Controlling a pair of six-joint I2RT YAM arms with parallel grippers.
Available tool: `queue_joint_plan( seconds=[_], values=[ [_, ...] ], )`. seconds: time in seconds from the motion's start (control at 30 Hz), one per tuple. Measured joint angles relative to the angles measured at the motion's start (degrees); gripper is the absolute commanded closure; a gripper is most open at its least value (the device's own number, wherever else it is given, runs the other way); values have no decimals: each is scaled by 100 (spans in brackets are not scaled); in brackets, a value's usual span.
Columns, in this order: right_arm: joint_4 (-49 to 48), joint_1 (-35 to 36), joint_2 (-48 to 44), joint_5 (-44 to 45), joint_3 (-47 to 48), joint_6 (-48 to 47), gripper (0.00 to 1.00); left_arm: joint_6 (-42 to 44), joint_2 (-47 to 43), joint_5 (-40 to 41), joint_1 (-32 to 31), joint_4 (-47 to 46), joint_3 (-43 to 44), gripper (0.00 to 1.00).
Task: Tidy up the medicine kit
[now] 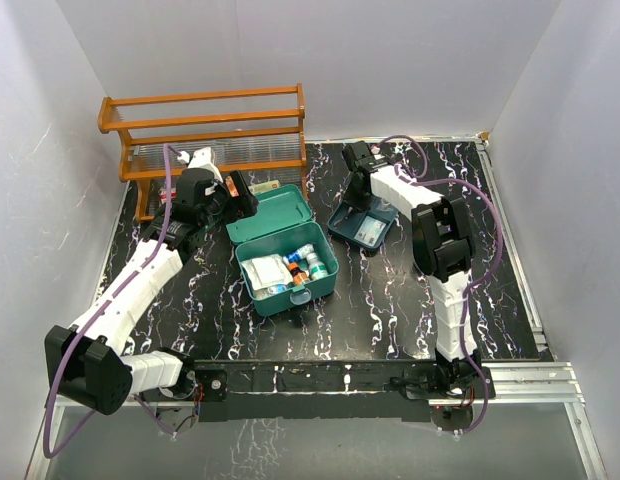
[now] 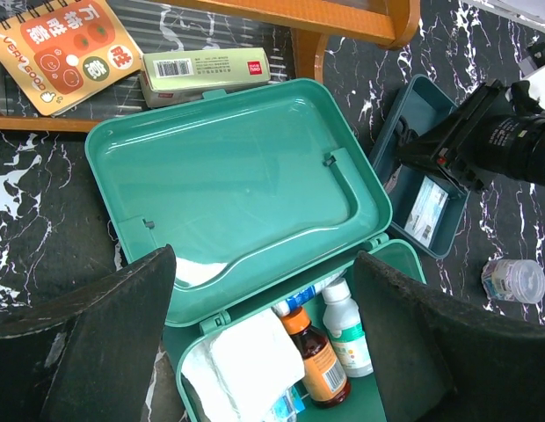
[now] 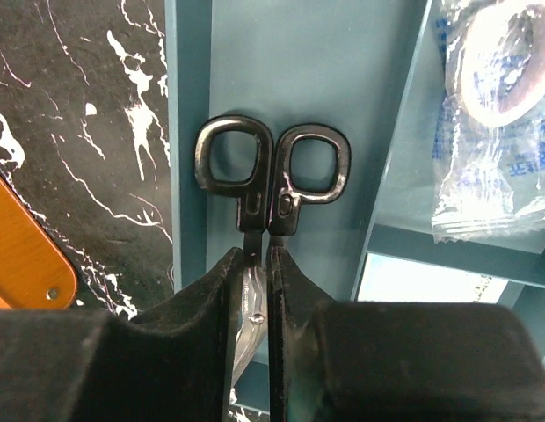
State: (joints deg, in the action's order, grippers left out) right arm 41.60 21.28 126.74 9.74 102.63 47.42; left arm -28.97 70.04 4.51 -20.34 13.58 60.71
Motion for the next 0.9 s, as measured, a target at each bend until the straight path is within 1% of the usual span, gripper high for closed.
queue_joint_plan(
  seconds=[0.27,0.63,0.73,0.9],
  values=[
    [39,0,120,249,133,-177,87,0,4,2,0,17,61,20],
    [57,0,111,704,420,-555,76,4,4,68,0,72,68,19],
    [70,0,28,826,302,-595,73,72,4,81,0,129,68,19],
    [186,0,-308,927,-181,-560,71,391,7,-59,0,181,68,19]
  ],
)
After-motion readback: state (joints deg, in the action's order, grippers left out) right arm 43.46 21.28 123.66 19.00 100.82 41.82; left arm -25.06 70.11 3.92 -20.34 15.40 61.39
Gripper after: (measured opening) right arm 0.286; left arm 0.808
